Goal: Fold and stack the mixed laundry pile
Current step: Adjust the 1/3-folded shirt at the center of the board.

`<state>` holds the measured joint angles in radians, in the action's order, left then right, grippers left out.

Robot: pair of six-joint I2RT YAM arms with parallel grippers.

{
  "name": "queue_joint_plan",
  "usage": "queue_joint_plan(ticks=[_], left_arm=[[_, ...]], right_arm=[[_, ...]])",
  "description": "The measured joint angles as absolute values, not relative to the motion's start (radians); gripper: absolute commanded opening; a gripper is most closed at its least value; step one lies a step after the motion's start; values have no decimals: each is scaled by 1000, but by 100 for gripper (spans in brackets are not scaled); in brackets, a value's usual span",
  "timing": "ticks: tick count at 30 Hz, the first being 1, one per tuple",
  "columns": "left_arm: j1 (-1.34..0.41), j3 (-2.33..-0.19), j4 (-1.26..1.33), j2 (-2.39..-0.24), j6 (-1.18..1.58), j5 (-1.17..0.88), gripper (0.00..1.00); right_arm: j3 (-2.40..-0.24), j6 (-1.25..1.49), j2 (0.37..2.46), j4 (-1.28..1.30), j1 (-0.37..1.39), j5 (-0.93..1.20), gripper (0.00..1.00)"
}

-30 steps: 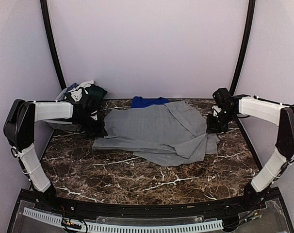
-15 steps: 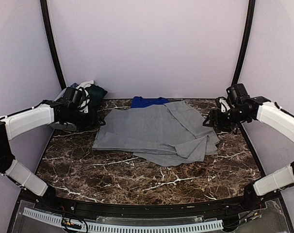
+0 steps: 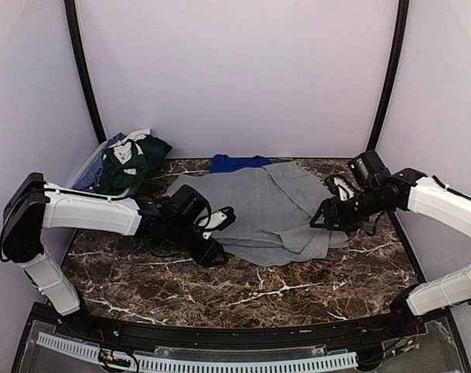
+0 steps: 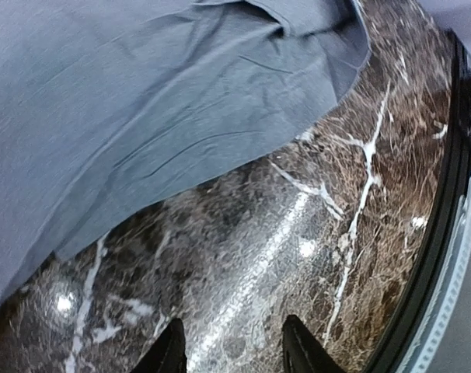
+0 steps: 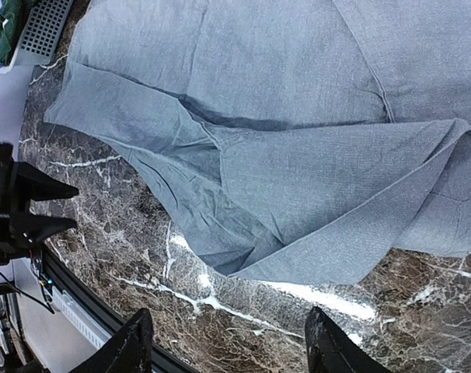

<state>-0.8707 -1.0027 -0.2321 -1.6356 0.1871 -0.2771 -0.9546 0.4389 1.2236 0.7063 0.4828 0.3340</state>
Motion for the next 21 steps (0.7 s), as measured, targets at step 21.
queue_joint_plan(ticks=[21], left_arm=[[-932,-1341,-218,-2056,-303,-307,55]], right_arm=[[-955,422,1217,702,345,363,65]])
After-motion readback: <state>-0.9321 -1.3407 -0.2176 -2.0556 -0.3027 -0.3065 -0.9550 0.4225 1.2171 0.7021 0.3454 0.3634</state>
